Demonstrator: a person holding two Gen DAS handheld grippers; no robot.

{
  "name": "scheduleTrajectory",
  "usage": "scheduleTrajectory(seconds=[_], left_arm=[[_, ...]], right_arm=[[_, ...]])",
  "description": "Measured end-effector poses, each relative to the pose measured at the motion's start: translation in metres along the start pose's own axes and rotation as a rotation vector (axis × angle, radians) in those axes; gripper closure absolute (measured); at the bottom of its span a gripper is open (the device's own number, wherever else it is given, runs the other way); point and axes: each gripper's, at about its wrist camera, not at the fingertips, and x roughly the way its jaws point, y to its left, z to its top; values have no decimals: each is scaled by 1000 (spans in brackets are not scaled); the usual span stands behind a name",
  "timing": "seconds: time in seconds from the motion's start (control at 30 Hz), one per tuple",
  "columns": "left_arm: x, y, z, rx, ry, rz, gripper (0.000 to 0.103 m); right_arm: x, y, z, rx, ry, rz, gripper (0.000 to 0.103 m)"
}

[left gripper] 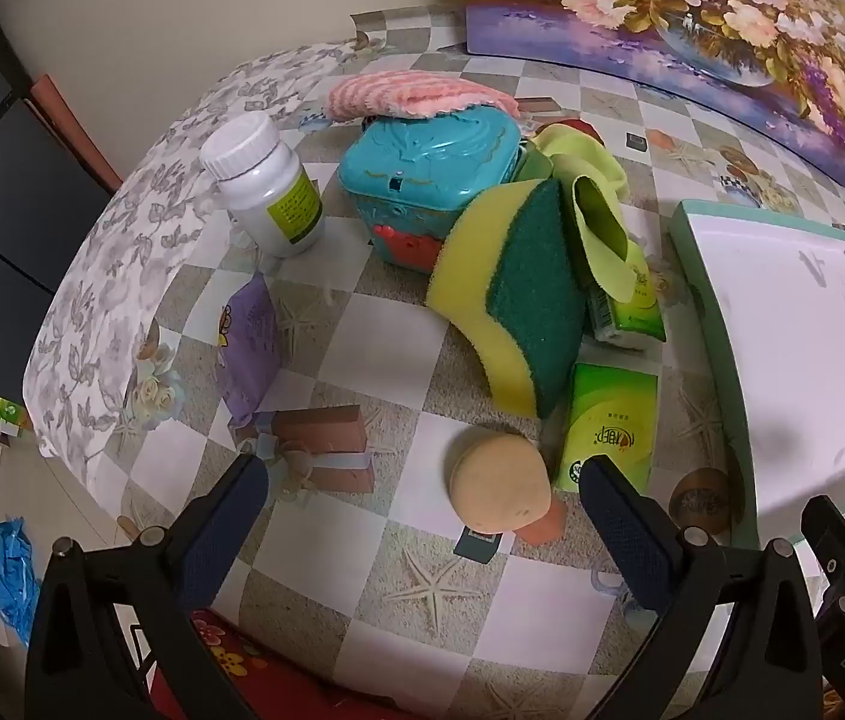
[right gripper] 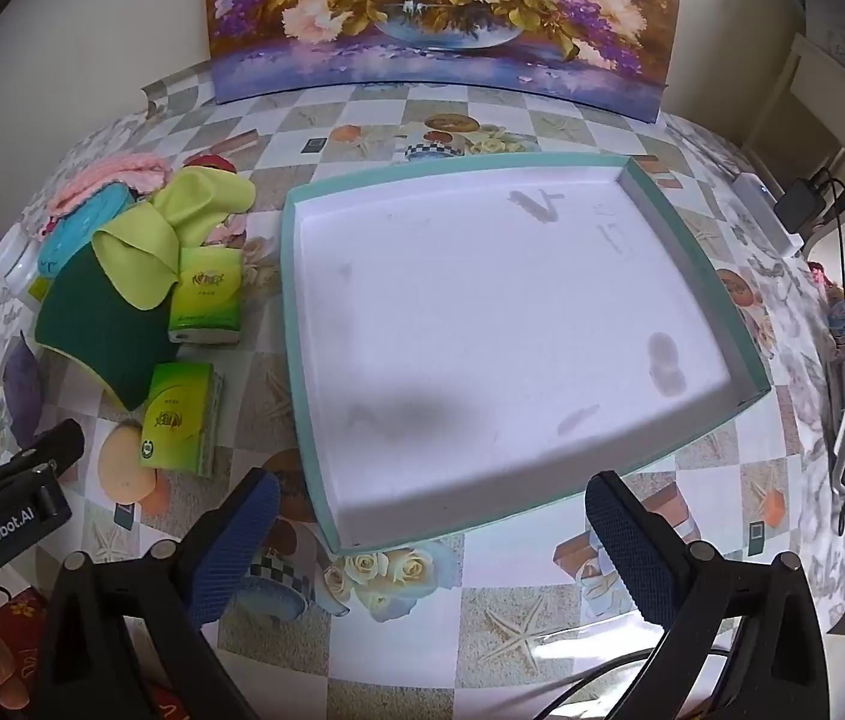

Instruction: Organize soft objects

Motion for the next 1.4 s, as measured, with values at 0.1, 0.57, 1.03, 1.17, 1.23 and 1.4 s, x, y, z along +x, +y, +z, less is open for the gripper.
scheduleTrajectory(seconds=[0.1,0.57,1.03,1.17,1.23,1.4], left_arm=[[0,-1,1,-1,1,2,0],[0,-1,0,1,1,1,0],[0,-1,1,1,1,0,0],[0,-2,1,2,3,-8,0],[-2,-2,0,1,4,-14,0],[-1,-3,-1,2,14,-23,0]], right_arm=[[0,0,0,0,0,0,0],[0,1,0,0,2,1,0],[0,0,0,-2,2,2,0],[0,1,0,-6,4,1,0],[2,4,-1,-10,5,0,0],[2,5,-2,-17,10,-3,0]])
